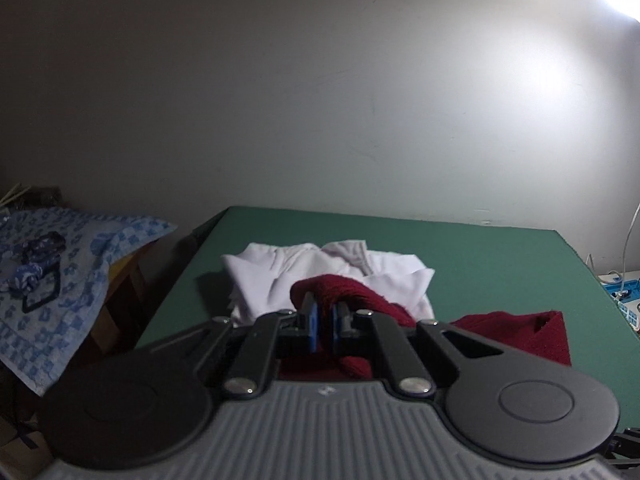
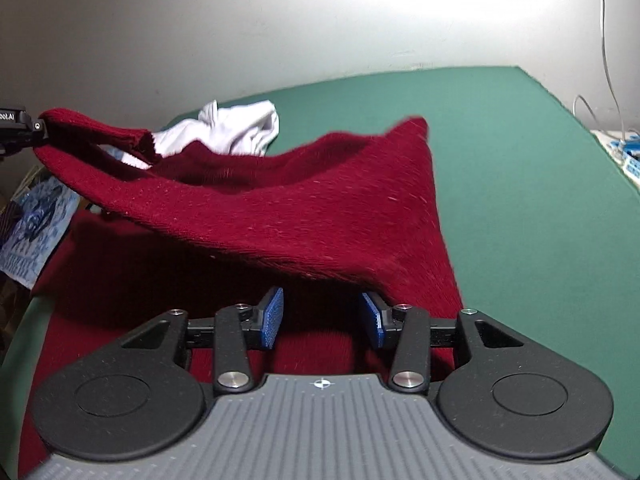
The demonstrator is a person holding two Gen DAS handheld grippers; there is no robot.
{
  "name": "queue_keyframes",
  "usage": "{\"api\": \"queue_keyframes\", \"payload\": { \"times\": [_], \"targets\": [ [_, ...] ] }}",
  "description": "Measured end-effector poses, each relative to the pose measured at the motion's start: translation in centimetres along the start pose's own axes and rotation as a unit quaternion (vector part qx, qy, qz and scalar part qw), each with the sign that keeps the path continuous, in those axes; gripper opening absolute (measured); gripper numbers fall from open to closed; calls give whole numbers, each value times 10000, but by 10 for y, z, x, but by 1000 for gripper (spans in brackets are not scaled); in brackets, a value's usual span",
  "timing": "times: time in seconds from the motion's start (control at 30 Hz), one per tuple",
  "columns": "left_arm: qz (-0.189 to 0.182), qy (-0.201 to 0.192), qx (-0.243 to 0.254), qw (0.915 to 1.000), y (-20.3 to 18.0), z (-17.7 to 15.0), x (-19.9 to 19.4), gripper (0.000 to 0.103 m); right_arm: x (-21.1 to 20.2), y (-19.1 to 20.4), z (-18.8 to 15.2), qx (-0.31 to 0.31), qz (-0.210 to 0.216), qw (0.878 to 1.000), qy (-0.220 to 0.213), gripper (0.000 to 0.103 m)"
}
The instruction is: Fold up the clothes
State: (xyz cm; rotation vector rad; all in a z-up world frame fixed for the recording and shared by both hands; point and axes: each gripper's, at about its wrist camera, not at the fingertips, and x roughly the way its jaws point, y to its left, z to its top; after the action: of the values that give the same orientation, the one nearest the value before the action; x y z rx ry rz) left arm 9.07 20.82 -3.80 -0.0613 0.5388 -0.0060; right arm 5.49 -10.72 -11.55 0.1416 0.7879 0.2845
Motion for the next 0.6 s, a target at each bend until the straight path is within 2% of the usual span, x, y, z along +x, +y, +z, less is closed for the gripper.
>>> {"api": "queue_keyframes", "payload": {
  "times": [0.07, 0.13, 0.17, 0.2, 0.27, 0.33, 0.43, 0.53, 0.6],
  "targets": [
    [-2, 161, -73, 9998, 17, -9, 9, 4, -6, 5, -10, 46, -49, 9999, 98, 45],
    [16, 268, -52, 9996, 28, -19, 16, 5, -28, 7, -22, 107, -79, 9999, 17, 45],
    [22, 296, -22, 9996, 32, -22, 18, 5, -41, 8, -29, 108, -150, 9998, -58, 48],
    [18, 306, 19, 9995, 35, -25, 19, 5, -55, 8, -36, 78, -273, 9995, -129, 56],
    [-23, 319, 94, 9994, 38, -28, 20, 5, -85, 2, -56, -12, -720, 9972, -203, 66],
    [-105, 297, 145, 9994, 40, -27, 20, 5, -112, -7, -75, 5, -981, 9951, -131, 66],
    [-207, 215, 234, 9993, 40, -22, 20, 5, -142, -19, -103, 304, -978, 9944, 251, 66],
    [-278, 153, 345, 9989, 35, -10, 23, 5, -155, -19, -129, 451, -1076, 9916, 560, 65],
    [-311, 117, 428, 9985, 32, -2, 26, 5, -160, -16, -145, 450, -1245, 9887, 709, 59]
  ]
}}
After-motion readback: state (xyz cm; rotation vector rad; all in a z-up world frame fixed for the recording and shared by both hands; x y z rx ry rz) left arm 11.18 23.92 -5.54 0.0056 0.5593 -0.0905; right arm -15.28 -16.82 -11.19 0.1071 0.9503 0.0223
